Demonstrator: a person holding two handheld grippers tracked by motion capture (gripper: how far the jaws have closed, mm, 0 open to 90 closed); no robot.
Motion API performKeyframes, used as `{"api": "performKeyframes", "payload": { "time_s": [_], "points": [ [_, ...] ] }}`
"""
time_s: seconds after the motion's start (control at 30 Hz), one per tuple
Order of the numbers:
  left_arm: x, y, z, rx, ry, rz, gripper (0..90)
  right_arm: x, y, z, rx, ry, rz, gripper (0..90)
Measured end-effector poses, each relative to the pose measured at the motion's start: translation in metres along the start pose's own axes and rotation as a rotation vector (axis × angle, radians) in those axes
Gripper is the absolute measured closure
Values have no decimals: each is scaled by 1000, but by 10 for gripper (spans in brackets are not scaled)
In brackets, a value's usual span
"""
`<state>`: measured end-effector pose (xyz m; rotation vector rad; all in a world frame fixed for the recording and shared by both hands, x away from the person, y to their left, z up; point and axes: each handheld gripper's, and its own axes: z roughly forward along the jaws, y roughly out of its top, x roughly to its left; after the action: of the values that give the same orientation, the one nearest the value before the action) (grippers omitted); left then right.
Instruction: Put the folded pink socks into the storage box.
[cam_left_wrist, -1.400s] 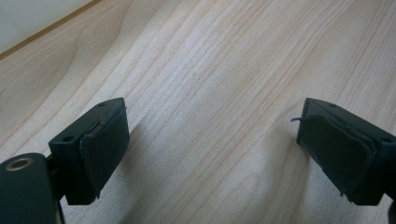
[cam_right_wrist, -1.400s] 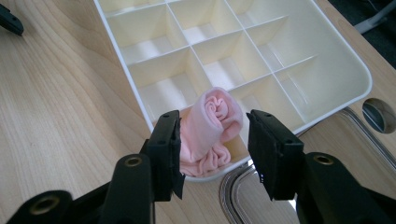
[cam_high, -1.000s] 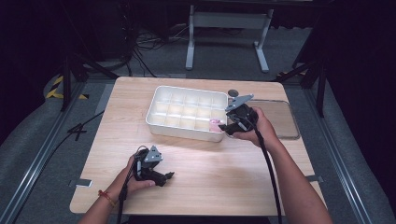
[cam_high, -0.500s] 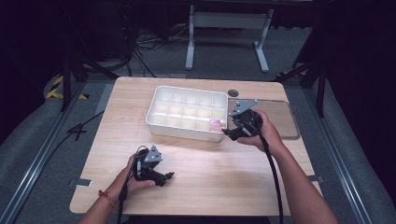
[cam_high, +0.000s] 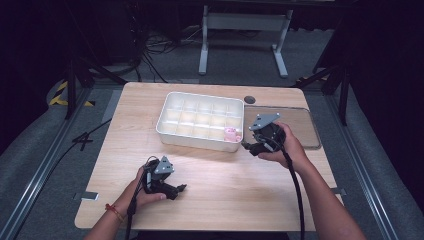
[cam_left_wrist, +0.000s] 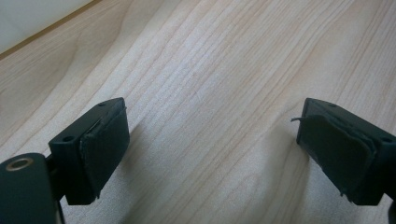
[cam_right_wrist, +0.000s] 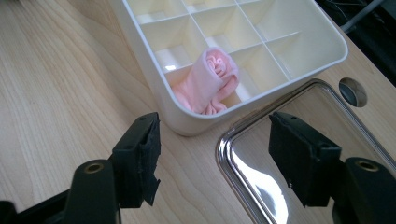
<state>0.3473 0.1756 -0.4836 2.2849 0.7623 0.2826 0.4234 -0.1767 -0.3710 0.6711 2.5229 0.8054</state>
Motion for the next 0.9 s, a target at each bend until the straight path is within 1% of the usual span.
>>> {"api": "performKeyframes", "payload": {
  "time_s": [0.03, 0.07, 0.3, 0.33, 0.57, 0.6, 0.77, 0.83, 0.87, 0.9],
  "points": [
    [0, 0, 0, 0, 0, 0, 96, 0, -1, 0, -5, 5, -2, 347],
    [0, 0, 0, 0, 0, 0, 96, 0, -2, 0, -3, -2, 0, 347],
    [0, 0, 0, 0, 0, -1, 96, 3, -10, 1, 4, -7, 2, 345],
    [0, 0, 0, 0, 0, 0, 96, 4, -14, 0, 14, -13, -4, 345],
    [0, 0, 0, 0, 0, 0, 96, 4, -22, -1, 29, -13, 0, 345],
    [0, 0, 0, 0, 0, 0, 96, 4, -25, -2, 32, -20, 2, 345],
    [0, 0, 0, 0, 0, 0, 96, 5, -31, -4, 29, -34, 10, 348],
    [0, 0, 0, 0, 0, 0, 96, 5, -32, -4, 24, -26, 13, 348],
    [0, 0, 0, -1, 0, 0, 96, 6, -35, -5, 25, -36, 13, 348],
    [0, 0, 0, 0, 0, 0, 96, 6, -35, -5, 25, -36, 13, 347]
  ]
}}
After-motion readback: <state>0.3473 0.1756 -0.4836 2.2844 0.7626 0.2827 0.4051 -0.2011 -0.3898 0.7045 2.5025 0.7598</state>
